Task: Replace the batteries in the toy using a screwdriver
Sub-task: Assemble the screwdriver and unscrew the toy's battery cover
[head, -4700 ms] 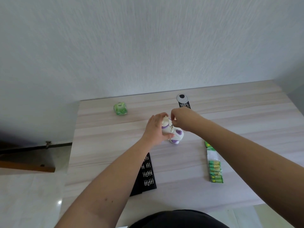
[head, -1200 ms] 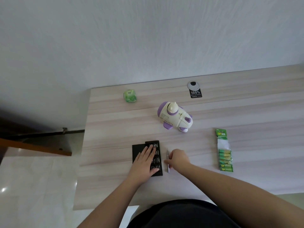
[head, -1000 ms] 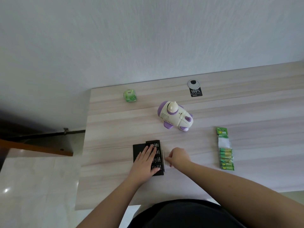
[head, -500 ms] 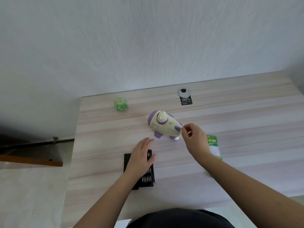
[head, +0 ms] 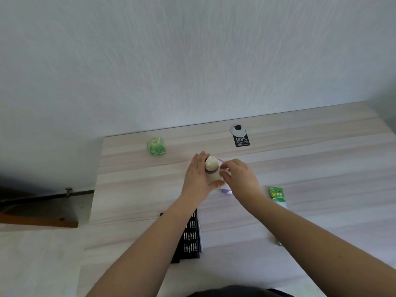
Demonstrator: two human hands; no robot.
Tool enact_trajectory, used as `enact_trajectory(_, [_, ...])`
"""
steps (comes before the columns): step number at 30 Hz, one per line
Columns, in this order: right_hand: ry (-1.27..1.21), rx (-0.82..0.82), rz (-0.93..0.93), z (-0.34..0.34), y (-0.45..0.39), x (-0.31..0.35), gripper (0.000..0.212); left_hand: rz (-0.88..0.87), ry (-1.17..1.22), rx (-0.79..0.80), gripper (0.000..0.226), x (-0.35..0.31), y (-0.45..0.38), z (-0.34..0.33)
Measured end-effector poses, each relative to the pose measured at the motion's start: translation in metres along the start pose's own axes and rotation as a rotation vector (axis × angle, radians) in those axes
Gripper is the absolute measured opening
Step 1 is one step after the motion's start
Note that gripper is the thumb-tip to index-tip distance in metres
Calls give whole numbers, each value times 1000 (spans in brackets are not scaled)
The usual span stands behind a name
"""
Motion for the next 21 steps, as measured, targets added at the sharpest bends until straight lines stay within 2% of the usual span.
enact_trajectory(8, [128, -14, -2, -4, -6, 2, 10, -77, -46, 102, 104, 5, -1, 9])
enact_trajectory(13, [225, 35, 36, -7, -6, -2, 35, -110, -115, 126, 106, 9, -1, 15])
enact_trajectory(21, [302, 88, 62, -1, -10, 1, 34, -99, -117, 75, 105, 6, -1, 12])
Point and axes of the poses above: each hand's wrist, its own y-axis away from the middle knuckle, its own z-axis out of the back of the hand, x = y × z, the point moved 2 cm from there along -y, towards the middle knuckle, and after that the axes turned 12 degrees about -y, right-handed, at the moved point
